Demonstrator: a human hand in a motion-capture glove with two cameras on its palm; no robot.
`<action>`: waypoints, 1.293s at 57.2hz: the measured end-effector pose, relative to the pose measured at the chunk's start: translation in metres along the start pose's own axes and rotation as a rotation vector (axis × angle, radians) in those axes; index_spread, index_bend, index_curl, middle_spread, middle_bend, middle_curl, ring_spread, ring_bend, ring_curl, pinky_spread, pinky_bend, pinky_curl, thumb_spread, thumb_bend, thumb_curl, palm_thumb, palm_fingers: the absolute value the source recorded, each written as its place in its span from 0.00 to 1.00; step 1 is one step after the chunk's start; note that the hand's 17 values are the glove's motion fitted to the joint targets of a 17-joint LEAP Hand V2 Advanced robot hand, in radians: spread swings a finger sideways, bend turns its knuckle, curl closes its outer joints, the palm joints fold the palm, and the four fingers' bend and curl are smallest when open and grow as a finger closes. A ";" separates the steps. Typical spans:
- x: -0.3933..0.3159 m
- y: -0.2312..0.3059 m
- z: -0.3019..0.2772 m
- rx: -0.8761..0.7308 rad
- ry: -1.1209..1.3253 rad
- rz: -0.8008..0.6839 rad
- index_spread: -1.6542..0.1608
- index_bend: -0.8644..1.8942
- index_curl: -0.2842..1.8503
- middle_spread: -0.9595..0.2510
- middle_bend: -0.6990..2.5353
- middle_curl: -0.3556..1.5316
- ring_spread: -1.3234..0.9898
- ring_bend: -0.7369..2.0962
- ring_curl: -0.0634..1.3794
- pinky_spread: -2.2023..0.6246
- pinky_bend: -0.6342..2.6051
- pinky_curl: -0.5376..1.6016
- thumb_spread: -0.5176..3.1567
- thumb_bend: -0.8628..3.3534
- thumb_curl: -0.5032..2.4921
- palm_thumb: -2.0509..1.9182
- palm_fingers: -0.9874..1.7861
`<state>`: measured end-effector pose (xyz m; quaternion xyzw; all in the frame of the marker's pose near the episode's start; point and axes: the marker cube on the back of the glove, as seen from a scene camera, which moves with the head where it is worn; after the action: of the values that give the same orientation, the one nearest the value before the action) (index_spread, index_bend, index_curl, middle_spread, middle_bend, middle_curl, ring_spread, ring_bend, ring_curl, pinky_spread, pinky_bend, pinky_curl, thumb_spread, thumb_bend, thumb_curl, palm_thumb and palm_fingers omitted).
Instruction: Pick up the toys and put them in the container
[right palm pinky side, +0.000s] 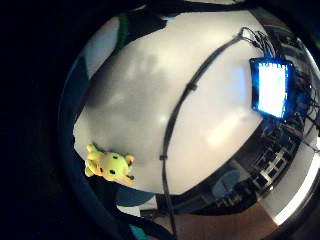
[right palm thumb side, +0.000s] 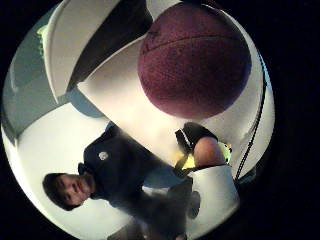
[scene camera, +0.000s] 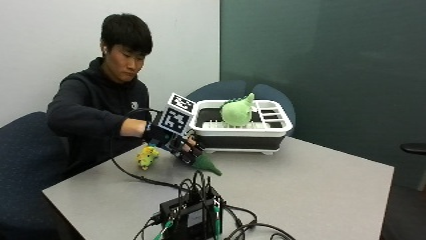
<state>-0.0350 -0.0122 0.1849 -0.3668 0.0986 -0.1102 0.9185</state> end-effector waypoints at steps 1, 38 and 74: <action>0.000 0.000 0.000 0.003 -0.005 -0.001 0.73 0.38 0.26 0.81 0.25 0.29 0.58 0.31 0.15 0.79 0.42 0.41 0.48 0.20 0.30 0.64 0.27; 0.005 0.007 0.017 -0.006 0.037 0.036 0.77 0.35 0.26 0.73 0.37 0.37 0.56 0.40 0.19 0.79 0.39 0.41 0.48 0.20 0.30 0.63 0.34; 0.010 -0.006 -0.015 0.539 0.008 0.060 0.74 0.46 0.36 0.65 0.50 0.50 0.42 0.59 0.31 0.69 0.35 0.39 0.41 0.22 0.38 0.70 0.74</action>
<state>-0.0304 -0.0285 0.1772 -0.1055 0.0802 -0.1068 0.9854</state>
